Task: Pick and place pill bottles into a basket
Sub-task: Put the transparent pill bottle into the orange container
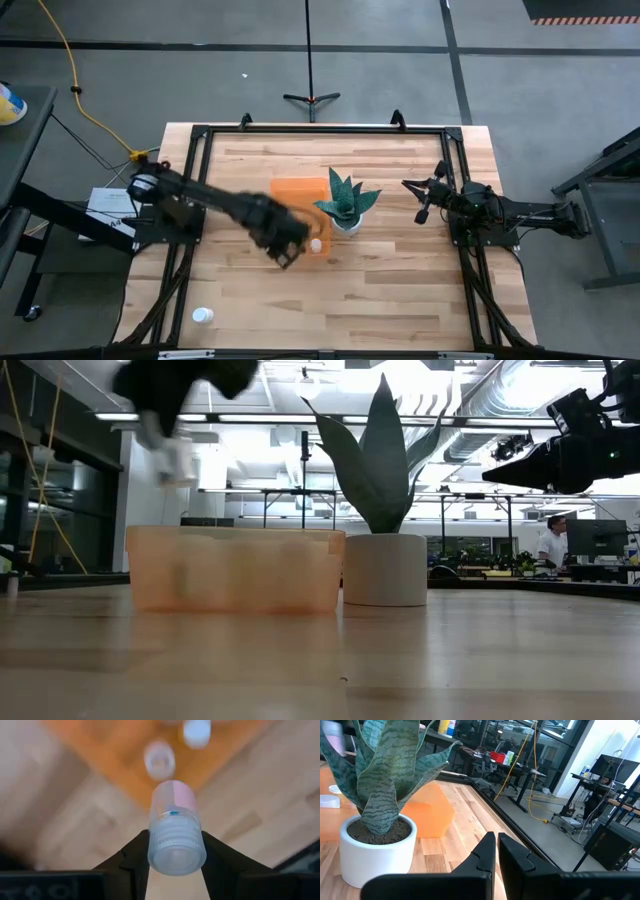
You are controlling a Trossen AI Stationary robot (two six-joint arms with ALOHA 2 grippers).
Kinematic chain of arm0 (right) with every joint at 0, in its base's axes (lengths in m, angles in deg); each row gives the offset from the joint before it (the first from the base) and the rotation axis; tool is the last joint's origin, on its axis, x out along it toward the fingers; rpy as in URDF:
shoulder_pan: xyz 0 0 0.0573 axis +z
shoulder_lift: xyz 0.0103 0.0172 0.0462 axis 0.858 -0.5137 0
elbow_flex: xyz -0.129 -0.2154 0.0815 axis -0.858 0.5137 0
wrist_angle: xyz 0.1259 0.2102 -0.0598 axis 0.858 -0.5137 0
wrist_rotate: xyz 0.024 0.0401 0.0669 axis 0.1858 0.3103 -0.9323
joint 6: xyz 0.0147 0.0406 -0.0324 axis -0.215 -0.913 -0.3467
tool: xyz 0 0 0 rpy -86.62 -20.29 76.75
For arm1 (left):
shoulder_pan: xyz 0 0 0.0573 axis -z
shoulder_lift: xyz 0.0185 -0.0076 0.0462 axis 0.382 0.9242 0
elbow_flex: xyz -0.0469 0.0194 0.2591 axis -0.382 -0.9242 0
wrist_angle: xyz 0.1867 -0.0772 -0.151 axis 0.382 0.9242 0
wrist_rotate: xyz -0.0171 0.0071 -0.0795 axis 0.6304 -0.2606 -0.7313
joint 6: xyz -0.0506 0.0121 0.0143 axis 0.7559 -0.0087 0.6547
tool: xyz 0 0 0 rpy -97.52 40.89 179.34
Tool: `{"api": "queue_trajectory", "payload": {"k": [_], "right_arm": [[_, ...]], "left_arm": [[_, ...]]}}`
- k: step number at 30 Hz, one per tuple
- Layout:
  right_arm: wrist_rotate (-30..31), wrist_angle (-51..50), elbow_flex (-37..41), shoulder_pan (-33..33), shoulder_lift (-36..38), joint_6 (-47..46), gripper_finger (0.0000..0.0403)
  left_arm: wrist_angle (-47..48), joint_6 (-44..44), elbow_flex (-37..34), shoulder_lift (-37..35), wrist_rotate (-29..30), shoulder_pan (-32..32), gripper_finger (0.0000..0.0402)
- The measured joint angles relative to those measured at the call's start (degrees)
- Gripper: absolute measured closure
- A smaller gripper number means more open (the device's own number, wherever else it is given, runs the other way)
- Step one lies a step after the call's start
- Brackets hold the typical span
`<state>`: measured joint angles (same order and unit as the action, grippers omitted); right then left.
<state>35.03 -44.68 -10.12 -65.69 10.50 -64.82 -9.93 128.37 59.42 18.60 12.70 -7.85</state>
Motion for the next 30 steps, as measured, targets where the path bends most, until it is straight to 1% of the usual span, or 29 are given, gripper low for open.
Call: {"api": "queue_trajectory", "payload": {"k": [3, 6, 9, 13, 18, 25, 27, 30], "right_arm": [[-0.02, -0.15, -0.02, 0.00, 0.00, 0.00, 0.0391], [-0.02, -0.28, -0.04, -0.01, 0.00, 0.00, 0.0391], [-0.02, -0.30, -0.04, 0.01, 0.00, 0.00, 0.0391], [-0.02, -0.30, -0.04, 0.01, 0.00, 0.00, 0.0391], [-0.02, -0.32, -0.04, 0.01, 0.00, 0.00, 0.0391], [-0.02, -0.32, -0.04, 0.01, 0.00, 0.00, 0.0391], [-0.02, -0.32, -0.04, 0.00, 0.00, 0.00, 0.0391], [-0.02, -0.32, -0.04, 0.00, 0.00, 0.00, 0.0391]], "left_arm": [[-0.61, -7.17, 0.66, -0.04, 0.97, -4.83, 0.0210], [0.07, -12.02, 0.67, -0.03, 1.13, -9.21, 0.0214], [-0.29, -15.68, 0.67, -0.01, 1.70, -12.89, 0.0229], [-1.59, -18.44, 0.67, 0.18, 2.31, -16.55, 0.0229], [-1.43, -22.21, 0.67, 2.69, 2.30, -18.51, 0.0212], [-2.45, -26.00, 0.67, 6.09, 0.75, -19.53, 0.0227], [-2.39, -26.56, 0.67, 6.91, 0.80, -19.49, 0.0226], [-2.65, -27.71, 0.67, 8.48, 0.71, -19.49, 0.0214]]}}
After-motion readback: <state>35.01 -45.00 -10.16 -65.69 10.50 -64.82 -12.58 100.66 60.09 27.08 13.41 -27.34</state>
